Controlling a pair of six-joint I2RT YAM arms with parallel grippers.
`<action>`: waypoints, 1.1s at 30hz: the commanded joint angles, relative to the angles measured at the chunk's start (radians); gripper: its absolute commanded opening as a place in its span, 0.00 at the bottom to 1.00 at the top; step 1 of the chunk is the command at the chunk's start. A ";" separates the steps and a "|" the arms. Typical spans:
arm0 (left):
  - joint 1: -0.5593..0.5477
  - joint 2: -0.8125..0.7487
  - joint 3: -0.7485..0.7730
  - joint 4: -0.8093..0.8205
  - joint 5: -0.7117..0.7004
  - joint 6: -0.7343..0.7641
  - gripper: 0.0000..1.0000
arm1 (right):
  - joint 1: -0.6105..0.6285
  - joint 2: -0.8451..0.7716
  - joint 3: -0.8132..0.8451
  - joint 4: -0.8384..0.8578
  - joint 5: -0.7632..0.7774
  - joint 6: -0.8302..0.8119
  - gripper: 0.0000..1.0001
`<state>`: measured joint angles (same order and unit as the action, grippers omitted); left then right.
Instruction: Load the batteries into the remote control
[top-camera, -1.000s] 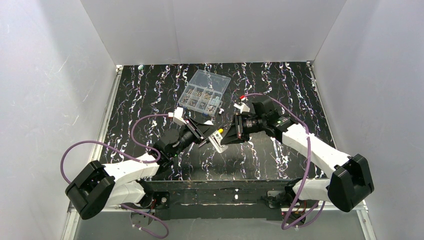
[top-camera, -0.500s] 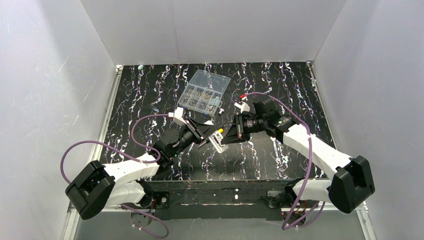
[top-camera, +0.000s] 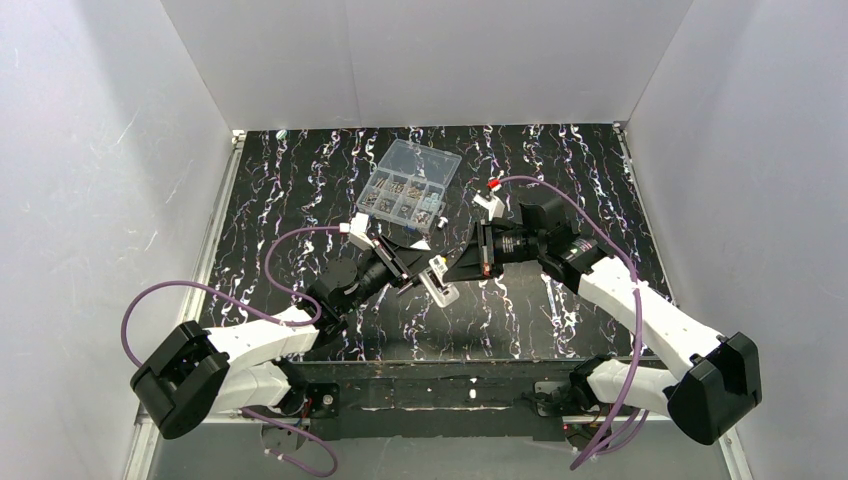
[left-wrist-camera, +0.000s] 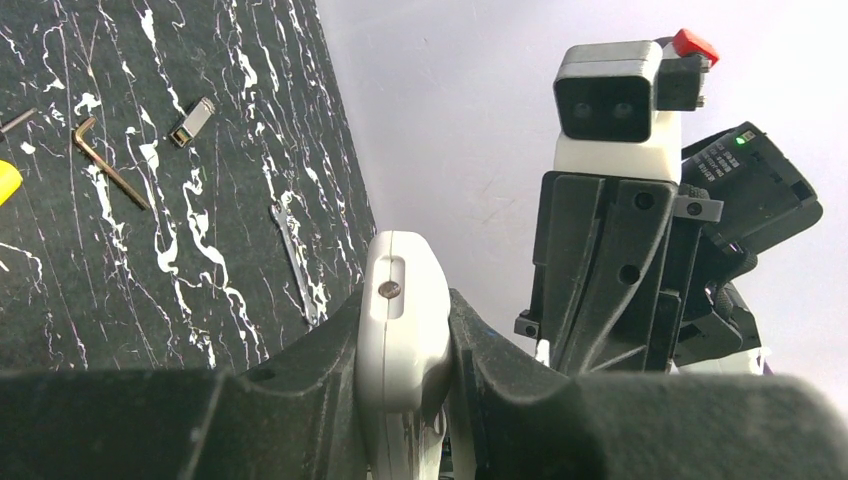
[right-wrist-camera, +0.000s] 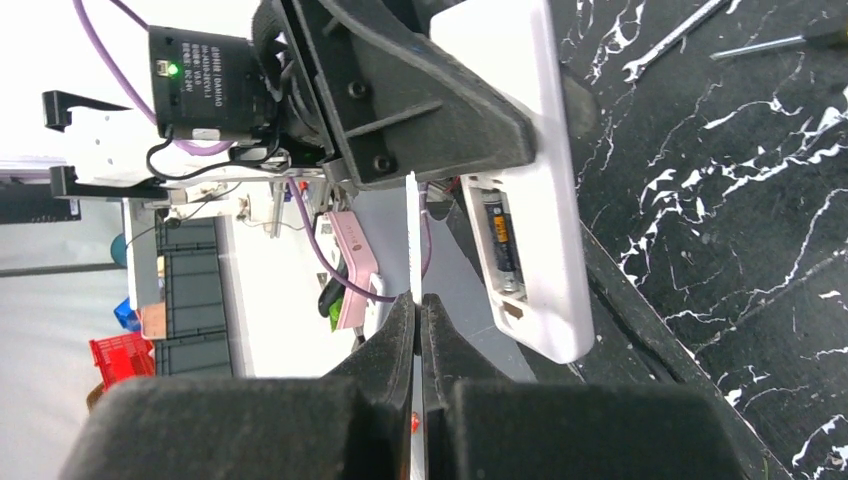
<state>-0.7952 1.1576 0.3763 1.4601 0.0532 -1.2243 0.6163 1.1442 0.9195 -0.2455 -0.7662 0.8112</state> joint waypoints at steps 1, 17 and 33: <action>-0.005 -0.013 0.045 0.080 0.016 -0.001 0.00 | -0.003 -0.023 -0.010 0.109 -0.057 0.018 0.01; -0.005 -0.015 0.038 0.079 0.013 -0.003 0.00 | -0.003 0.019 -0.058 0.054 -0.071 0.002 0.01; -0.005 -0.012 0.047 0.080 0.022 -0.003 0.00 | -0.003 0.051 -0.081 0.153 -0.080 0.057 0.01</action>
<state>-0.7956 1.1576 0.3767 1.4586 0.0635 -1.2274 0.6163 1.1915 0.8524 -0.1535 -0.8219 0.8581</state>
